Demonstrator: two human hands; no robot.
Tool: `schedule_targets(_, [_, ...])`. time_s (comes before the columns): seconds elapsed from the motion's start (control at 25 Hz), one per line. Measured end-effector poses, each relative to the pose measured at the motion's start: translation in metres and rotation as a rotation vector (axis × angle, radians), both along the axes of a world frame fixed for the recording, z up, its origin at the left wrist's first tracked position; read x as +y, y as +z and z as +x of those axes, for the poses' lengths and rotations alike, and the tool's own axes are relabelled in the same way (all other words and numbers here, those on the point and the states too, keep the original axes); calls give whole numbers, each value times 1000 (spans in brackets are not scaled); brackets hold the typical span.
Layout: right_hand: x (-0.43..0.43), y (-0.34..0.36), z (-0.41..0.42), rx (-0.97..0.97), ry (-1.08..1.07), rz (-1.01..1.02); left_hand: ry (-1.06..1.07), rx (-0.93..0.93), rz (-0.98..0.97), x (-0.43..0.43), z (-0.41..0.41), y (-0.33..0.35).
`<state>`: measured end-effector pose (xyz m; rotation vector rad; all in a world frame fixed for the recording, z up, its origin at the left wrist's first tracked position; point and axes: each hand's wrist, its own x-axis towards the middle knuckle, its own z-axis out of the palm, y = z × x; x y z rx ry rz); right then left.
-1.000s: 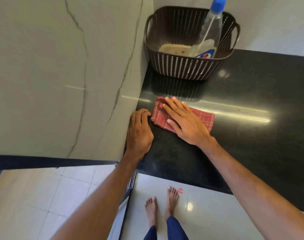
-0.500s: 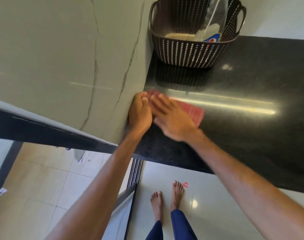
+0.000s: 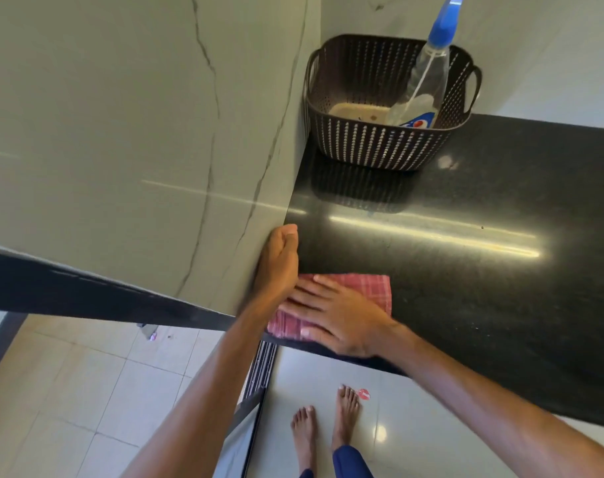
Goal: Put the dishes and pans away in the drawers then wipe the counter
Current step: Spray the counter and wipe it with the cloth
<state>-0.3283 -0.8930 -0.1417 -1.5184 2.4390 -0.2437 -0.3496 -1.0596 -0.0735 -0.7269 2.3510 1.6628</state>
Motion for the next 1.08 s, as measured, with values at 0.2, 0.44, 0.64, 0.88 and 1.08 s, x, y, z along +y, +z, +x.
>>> schedule_targets(0.2, [-8, -1, -115, 41, -251, -51, 72, 171, -29, 7, 4, -7])
schedule_targets(0.44, [-25, -2, -162, 81, -558, -74, 80, 133, -74, 15, 13, -18])
schedule_targets(0.64, [7, -5, -144, 106, -722, -77, -45, 78, -166, 11, 11, -22])
schedule_targets(0.88, [66, 3, -143, 127, -715, -73, -264, 59, -239, 5, 16, -25])
schedule_targets(1.08, [83, 9, -107, 163, -786, 25, -361, 67, -384, 9, 20, -37])
